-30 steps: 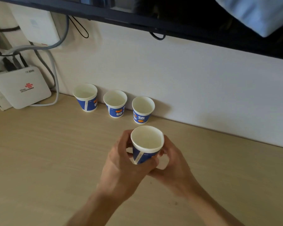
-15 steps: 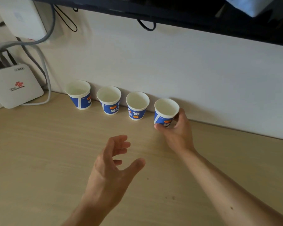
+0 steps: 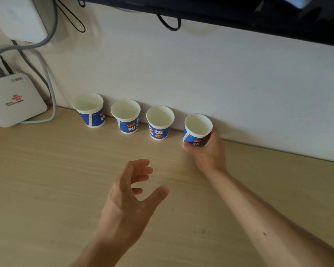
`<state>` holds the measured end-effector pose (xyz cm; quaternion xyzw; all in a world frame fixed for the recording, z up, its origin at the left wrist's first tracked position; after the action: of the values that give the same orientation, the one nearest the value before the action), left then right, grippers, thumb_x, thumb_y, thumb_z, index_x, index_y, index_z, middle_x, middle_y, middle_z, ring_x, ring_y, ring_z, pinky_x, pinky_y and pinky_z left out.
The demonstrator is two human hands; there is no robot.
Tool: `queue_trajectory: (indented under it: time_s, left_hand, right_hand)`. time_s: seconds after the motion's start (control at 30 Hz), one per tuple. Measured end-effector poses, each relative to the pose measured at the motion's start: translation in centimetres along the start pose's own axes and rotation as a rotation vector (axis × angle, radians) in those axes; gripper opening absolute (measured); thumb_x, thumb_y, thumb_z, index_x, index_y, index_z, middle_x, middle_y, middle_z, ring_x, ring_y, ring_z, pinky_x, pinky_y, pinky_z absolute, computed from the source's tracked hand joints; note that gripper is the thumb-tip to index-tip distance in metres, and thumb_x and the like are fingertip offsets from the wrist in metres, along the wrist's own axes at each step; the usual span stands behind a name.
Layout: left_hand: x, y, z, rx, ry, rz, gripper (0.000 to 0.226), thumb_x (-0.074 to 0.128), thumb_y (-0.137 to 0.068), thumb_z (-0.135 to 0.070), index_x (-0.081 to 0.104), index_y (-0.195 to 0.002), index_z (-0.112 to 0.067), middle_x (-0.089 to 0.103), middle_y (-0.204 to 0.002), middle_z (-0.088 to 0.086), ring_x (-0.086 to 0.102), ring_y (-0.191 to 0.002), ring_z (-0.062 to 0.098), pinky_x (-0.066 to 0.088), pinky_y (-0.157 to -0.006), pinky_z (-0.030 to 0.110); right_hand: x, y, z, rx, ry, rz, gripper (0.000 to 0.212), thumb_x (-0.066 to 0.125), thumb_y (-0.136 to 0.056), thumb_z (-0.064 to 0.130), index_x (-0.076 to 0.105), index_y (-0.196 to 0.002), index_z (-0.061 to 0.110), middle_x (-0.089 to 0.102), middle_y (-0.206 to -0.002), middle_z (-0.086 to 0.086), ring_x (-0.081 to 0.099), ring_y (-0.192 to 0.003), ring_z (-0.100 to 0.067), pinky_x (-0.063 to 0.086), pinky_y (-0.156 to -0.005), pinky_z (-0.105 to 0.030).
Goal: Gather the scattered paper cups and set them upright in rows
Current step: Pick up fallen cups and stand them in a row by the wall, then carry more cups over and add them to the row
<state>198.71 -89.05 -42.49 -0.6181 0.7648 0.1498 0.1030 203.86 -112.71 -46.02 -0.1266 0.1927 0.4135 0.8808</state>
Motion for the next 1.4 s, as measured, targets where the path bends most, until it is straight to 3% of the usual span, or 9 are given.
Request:
queue_trajectory:
  time_s: [0.27,0.47,0.57,0.73,0.9,0.97,1.03,1.17,1.4]
  left_hand:
    - [0.4,0.7,-0.1,-0.008,-0.018,0.002,0.054,0.087,-0.073,-0.029,0.058,-0.117,-0.040,0.069,-0.111,-0.022,0.063,-0.106,-0.004,0.054,-0.088,0.032]
    - [0.9,4.2,-1.8,-0.034,-0.047,-0.013,0.055,0.089,-0.071,-0.031,0.058,-0.117,-0.039,0.069,-0.108,-0.025,0.063,-0.106,-0.004,0.052,-0.085,0.026]
    - [1.1,7.3,-3.8,-0.056,-0.087,-0.017,0.051,0.085,-0.076,-0.023,0.058,-0.116,-0.037,0.070,-0.110,-0.019,0.063,-0.106,-0.003,0.052,-0.086,0.026]
    - [1.9,13.7,-7.6,-0.116,-0.174,-0.012,0.041,0.079,-0.083,-0.022,0.058,-0.115,-0.038,0.070,-0.111,-0.014,0.064,-0.107,0.001,0.051,-0.085,0.025]
    - [5.5,20.9,-12.9,-0.155,-0.203,0.002,0.036,0.077,-0.085,-0.023,0.061,-0.116,-0.032,0.070,-0.110,-0.013,0.064,-0.107,0.003,0.050,-0.083,0.024]
    - [7.5,23.3,-15.3,-0.152,-0.179,-0.004,0.035,0.077,-0.086,-0.022,0.061,-0.117,-0.030,0.070,-0.109,-0.012,0.064,-0.106,0.004,0.050,-0.081,0.023]
    - [9.4,25.5,-17.6,-0.142,-0.154,0.000,0.036,0.077,-0.087,-0.022,0.062,-0.119,-0.026,0.069,-0.110,-0.012,0.064,-0.106,0.004,0.049,-0.080,0.021]
    - [12.0,30.2,-21.5,-0.092,-0.131,0.050,0.037,0.075,-0.088,-0.029,0.060,-0.122,-0.028,0.067,-0.115,-0.016,0.061,-0.110,0.000,0.051,-0.090,0.027]
    - [15.6,37.9,-23.0,-0.034,-0.099,0.114,0.032,0.075,-0.088,-0.025,0.062,-0.116,-0.029,0.066,-0.111,-0.016,0.061,-0.107,0.000,0.053,-0.092,0.030]
  right_hand:
    - [-1.1,0.8,-0.2,0.009,0.011,0.066,0.072,0.086,-0.067,0.009,0.053,-0.130,0.020,0.063,-0.118,0.011,0.060,-0.110,-0.009,0.040,-0.077,-0.001]
    - [-7.0,7.5,-1.0,0.033,0.045,0.087,0.080,0.084,-0.077,0.005,0.044,-0.146,0.010,0.055,-0.142,-0.004,0.050,-0.134,-0.017,0.038,-0.112,-0.031]
    - [-11.2,12.8,-0.9,0.115,0.028,0.077,0.072,0.083,-0.077,-0.001,0.050,-0.140,0.008,0.059,-0.137,-0.005,0.054,-0.130,-0.022,0.039,-0.114,-0.042]
    - [-18.1,19.4,1.1,0.217,-0.067,0.079,0.064,0.081,-0.080,0.000,0.051,-0.136,0.009,0.061,-0.129,-0.005,0.056,-0.124,-0.021,0.042,-0.110,-0.045]
    - [-26.1,21.5,3.7,0.228,-0.162,0.150,0.061,0.081,-0.082,0.008,0.052,-0.134,0.014,0.061,-0.127,0.000,0.056,-0.120,-0.013,0.038,-0.095,-0.006]
    - [-29.5,21.7,4.2,0.219,-0.164,0.162,0.059,0.081,-0.083,0.011,0.052,-0.134,0.013,0.061,-0.127,0.001,0.057,-0.119,-0.012,0.035,-0.089,0.001]
    - [-32.5,22.0,4.6,0.204,-0.158,0.174,0.057,0.081,-0.084,0.014,0.053,-0.133,0.013,0.061,-0.127,0.001,0.057,-0.119,-0.012,0.037,-0.091,-0.003]
    - [-37.2,23.6,4.9,0.213,-0.149,0.208,0.053,0.079,-0.086,0.018,0.055,-0.132,0.014,0.062,-0.128,0.000,0.059,-0.119,-0.014,0.046,-0.106,-0.032]
    - [-45.1,29.2,1.9,0.305,-0.172,0.123,0.046,0.077,-0.086,0.017,0.059,-0.128,0.015,0.066,-0.125,-0.001,0.064,-0.117,-0.016,0.051,-0.103,-0.036]
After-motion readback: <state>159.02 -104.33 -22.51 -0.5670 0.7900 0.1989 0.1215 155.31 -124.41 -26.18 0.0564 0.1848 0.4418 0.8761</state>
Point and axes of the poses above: each hand's wrist, its own y-axis away from the middle knuckle, its own x-axis out of the palm, z = x × y, the point moved 3 cm from there along -y, towards the middle knuckle
